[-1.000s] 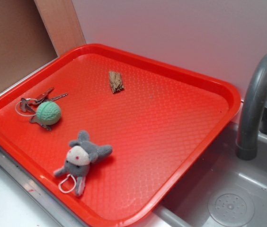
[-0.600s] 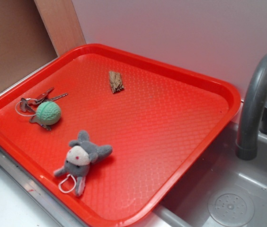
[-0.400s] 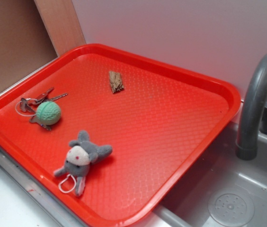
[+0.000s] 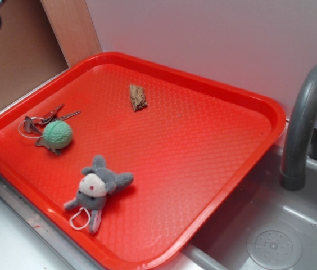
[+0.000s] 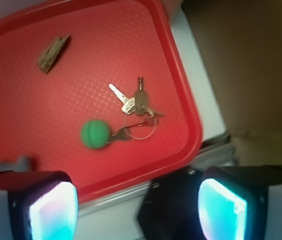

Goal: Grab the wood chip.

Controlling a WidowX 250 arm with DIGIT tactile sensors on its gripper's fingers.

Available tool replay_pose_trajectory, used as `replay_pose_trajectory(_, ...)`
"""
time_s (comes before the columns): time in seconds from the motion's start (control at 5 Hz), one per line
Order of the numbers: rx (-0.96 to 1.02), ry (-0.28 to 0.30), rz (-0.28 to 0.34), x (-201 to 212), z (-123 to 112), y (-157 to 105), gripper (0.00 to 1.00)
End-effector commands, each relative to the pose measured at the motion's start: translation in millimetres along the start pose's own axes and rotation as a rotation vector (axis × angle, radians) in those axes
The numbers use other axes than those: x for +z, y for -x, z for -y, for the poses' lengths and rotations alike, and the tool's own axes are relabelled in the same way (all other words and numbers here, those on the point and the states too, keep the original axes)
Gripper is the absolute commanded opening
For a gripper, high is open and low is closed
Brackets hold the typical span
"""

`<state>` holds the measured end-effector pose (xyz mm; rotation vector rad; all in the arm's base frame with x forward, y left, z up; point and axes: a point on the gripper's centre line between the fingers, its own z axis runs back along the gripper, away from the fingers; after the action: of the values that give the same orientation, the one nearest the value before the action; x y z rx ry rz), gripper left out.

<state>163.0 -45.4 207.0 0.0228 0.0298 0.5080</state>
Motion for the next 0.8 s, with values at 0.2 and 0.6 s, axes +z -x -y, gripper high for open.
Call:
replay_pose_trajectory(0.2,0.213,0.128,0.157,-47,77,-48,1.00)
replay_pose_trajectory(0.6,0.208,0.123,0.171,-99,115,-82,1.00)
